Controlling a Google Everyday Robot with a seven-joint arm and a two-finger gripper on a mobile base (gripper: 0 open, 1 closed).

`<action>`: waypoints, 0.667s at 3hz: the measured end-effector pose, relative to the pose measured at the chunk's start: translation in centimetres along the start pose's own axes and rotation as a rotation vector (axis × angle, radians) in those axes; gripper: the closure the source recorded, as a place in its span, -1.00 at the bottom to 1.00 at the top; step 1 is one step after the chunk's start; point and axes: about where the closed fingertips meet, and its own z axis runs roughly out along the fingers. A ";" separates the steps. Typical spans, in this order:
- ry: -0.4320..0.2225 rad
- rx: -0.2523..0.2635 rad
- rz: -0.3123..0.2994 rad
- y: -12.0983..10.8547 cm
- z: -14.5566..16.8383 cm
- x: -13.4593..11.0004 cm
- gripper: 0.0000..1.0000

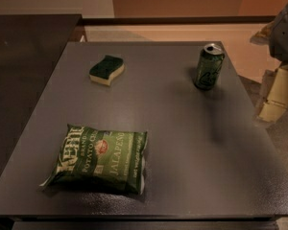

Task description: Knock green can over

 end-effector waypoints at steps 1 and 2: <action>0.000 0.001 0.000 0.0 0.0 0.0 -1.00; -0.054 0.012 0.022 -1.5 0.8 -0.6 -1.00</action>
Offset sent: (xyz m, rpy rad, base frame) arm 0.0430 0.0037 -0.0099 0.1324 -0.0363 -0.0246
